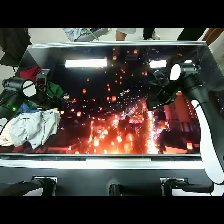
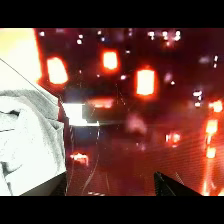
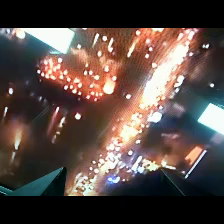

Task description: Fold the shirts.

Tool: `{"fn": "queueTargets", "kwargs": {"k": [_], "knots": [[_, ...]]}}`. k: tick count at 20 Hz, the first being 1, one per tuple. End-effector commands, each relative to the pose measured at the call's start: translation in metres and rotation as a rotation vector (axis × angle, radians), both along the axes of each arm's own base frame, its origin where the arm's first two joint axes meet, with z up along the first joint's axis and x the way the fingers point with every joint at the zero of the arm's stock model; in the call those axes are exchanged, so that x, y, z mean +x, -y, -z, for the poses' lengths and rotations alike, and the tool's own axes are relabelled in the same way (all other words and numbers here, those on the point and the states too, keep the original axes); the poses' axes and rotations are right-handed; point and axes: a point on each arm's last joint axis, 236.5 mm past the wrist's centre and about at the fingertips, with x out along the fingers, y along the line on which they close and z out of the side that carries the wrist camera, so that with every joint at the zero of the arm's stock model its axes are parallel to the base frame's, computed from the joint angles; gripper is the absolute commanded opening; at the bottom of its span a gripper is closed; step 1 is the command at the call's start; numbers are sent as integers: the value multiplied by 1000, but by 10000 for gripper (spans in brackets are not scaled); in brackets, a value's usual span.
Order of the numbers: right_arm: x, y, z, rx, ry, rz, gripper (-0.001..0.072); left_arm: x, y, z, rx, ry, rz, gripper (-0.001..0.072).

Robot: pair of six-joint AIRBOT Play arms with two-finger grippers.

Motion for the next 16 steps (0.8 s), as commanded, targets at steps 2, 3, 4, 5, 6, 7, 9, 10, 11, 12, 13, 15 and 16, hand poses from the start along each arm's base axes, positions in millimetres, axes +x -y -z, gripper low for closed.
{"fn": "queueTargets", "kwargs": {"k": [2,3,4,5,6,7,9,10,11,12,13,15,16], "knots": [[1,0,0,0,3,0,672,0,0,0,0,1,0,604],[6,-1,-1,3,23,2,672,0,0,0,0,1,0,604],[17,-2,-2,9,71,7,672,0,0,0,-2,1,0,604],[25,-3,-4,14,108,10,672,2,3,0,-13,6,1,604],[32,-4,-5,18,137,12,672,5,6,0,-23,18,2,604],[37,-5,-6,21,157,14,672,10,7,0,-27,37,3,604],[40,-5,-7,23,169,15,672,21,9,-3,-36,84,6,604],[39,-5,-7,23,169,15,672,26,10,-4,-40,105,7,604],[40,-5,-7,23,169,15,672,29,11,-5,-42,116,7,604],[47,-4,-9,22,200,17,673,30,11,-6,-43,121,8,604],[58,-4,-13,20,250,21,676,32,12,-7,-48,131,8,606],[69,-2,-17,13,302,23,698,47,22,-15,-92,204,10,608],[70,-2,-17,12,304,15,698,49,27,-17,-116,210,7,609]]}}
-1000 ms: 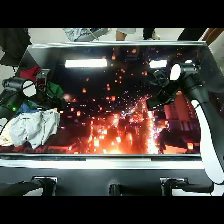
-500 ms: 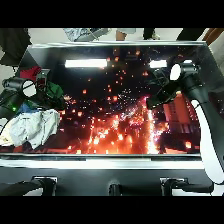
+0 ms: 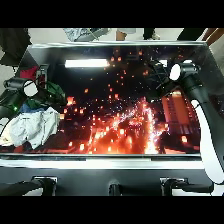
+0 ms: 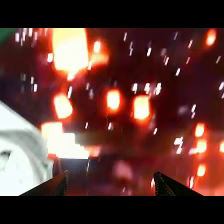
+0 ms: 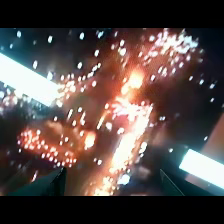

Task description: Fold the shirts.

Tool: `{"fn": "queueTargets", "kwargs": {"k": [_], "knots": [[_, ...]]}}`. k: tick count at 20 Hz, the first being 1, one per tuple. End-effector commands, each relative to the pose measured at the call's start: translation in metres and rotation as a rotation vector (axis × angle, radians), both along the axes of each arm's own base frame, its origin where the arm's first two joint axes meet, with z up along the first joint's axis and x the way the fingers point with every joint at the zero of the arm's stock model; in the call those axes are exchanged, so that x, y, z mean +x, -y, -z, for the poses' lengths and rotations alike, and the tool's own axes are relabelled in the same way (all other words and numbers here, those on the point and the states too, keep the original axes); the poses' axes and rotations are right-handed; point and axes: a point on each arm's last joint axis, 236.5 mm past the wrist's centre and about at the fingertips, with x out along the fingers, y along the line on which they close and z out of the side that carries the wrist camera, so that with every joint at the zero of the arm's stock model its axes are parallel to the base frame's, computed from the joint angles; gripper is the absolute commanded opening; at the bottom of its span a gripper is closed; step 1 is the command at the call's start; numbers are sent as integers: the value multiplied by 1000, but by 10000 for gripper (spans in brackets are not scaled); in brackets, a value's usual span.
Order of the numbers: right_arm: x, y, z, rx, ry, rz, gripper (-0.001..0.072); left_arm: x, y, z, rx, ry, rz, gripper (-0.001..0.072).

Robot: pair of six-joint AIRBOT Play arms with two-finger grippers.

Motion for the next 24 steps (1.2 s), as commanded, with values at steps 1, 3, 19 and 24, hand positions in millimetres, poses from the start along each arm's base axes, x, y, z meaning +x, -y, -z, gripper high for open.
{"fn": "queueTargets", "kwargs": {"k": [1,3,19,24], "knots": [[14,1,-5,-12,64,-17,694,13,13,-9,-59,62,3,616],[4,5,0,-49,23,-78,695,-1,-6,-8,33,0,38,720],[-27,-15,28,7,-146,-214,673,-107,-193,94,-92,-420,-495,720],[-37,-15,30,10,-186,-220,672,-97,-187,126,-124,-399,-479,710]]}}
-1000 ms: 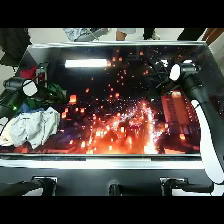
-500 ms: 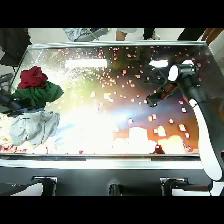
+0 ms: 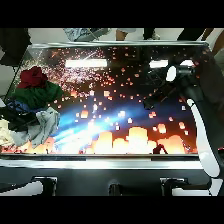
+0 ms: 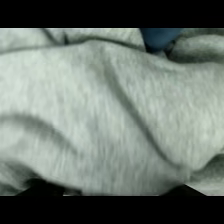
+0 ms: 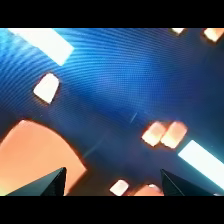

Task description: Fold the shirts.

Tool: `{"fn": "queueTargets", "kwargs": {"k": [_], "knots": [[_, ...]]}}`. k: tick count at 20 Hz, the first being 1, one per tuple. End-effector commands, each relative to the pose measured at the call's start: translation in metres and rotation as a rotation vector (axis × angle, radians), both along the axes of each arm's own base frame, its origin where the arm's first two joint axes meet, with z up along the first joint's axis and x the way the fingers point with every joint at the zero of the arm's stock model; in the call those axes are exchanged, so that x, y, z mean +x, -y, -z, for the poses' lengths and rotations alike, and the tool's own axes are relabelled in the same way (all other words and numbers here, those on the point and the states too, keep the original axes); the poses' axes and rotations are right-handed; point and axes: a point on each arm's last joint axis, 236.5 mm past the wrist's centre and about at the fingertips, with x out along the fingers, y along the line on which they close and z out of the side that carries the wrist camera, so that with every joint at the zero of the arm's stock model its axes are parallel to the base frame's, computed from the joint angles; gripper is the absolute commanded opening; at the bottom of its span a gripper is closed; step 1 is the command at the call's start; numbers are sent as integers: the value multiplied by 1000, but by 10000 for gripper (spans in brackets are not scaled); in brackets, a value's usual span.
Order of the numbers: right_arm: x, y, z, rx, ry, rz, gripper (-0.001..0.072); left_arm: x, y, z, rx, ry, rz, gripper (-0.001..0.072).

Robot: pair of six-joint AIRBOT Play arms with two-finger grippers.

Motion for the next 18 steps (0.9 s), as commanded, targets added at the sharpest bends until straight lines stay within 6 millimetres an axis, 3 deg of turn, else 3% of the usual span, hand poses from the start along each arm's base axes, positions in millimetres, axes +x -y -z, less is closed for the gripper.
{"fn": "queueTargets", "kwargs": {"k": [1,2,3,4,6,8,10,12,15,17,18], "knots": [[-9,-2,1,6,-39,-7,672,4,-2,19,-4,15,1,472],[-11,-2,1,4,-46,-21,672,4,0,19,-9,15,18,168],[-13,-1,0,1,-47,-42,671,5,5,16,-31,18,41,32],[-13,-1,-4,0,-32,-58,671,9,12,8,-57,43,78,30],[-9,3,-25,-16,32,-80,672,32,21,-32,-44,174,130,29],[4,15,-65,-57,188,-68,672,70,49,-111,-20,475,157,29],[10,25,-116,-87,367,-52,672,86,109,-210,-97,818,190,30],[5,35,-173,-107,541,-37,672,68,178,-303,-237,1101,252,29],[-20,46,-249,-114,758,-12,672,12,259,-397,-495,1351,323,29],[-46,50,-287,-106,857,-1,671,-18,299,-421,-626,1392,388,29],[-62,53,-302,-101,894,5,671,-30,321,-420,-689,1365,429,29]]}}
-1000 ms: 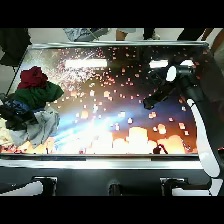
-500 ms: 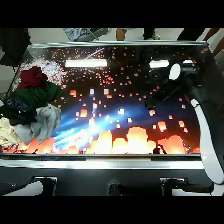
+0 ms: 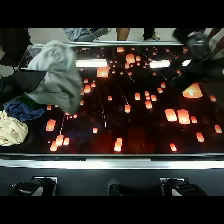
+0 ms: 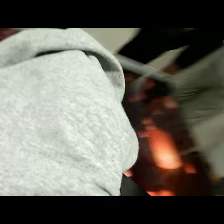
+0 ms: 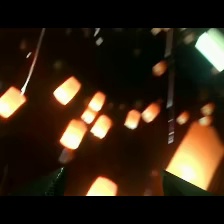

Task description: Fold the shirts.

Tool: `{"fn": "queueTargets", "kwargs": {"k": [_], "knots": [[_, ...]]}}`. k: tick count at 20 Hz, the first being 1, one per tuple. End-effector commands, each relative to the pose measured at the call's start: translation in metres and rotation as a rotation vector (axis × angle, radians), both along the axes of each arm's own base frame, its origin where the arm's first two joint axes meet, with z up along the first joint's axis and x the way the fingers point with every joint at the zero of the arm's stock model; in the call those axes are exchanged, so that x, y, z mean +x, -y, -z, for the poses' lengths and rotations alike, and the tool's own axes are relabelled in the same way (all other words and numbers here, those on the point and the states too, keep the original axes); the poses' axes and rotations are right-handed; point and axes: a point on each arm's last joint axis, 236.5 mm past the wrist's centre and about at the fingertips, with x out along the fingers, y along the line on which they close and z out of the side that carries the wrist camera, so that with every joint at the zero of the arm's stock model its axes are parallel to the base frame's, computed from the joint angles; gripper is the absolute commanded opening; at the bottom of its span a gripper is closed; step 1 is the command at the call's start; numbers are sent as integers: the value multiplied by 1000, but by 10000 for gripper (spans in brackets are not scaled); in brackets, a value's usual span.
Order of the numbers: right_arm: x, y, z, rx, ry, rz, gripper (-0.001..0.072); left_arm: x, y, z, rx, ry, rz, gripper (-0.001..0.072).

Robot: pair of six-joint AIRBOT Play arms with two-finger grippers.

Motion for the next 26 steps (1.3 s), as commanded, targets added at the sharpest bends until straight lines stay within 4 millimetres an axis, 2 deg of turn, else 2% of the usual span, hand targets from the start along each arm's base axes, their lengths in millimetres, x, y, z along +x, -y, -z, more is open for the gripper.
{"fn": "queueTargets", "kwargs": {"k": [1,3,5,6,8,10,12,14,15,16,18,19,21,22,23,25,26], "knots": [[-46,13,-69,6,198,15,671,-60,73,-50,-178,84,216,29],[-72,20,-89,4,251,29,670,-68,107,-27,-128,33,310,29],[-93,24,-93,8,245,39,670,-62,130,15,-33,-55,362,29],[-101,26,-84,15,203,48,670,-59,138,47,23,-135,389,29],[-112,26,-53,15,55,59,668,-55,149,119,126,-322,433,29],[-113,23,-12,7,-120,66,668,-52,155,196,200,-510,449,29],[-99,15,31,3,-261,50,669,-50,158,267,263,-676,452,29],[-77,1,80,20,-383,23,670,-49,158,322,314,-812,463,32],[-67,-8,105,33,-436,4,672,-47,155,335,330,-865,474,233],[-58,-17,131,48,-496,-21,675,-42,150,336,334,-900,485,562],[-53,-34,170,67,-622,-87,676,-19,128,309,360,-857,522,587],[-53,-40,185,69,-675,-122,677,-7,107,294,393,-841,501,587],[-60,-41,211,41,-789,-179,677,5,42,280,532,-845,419,595],[-63,-41,224,46,-830,-177,676,3,11,281,600,-872,374,618],[-67,-43,236,75,-869,-177,676,-8,-13,285,646,-907,358,691],[-89,-47,261,100,-958,-198,676,-36,-26,300,633,-955,366,717],[-104,-50,275,110,-1010,-224,676,-51,-24,315,613,-974,369,717]]}}
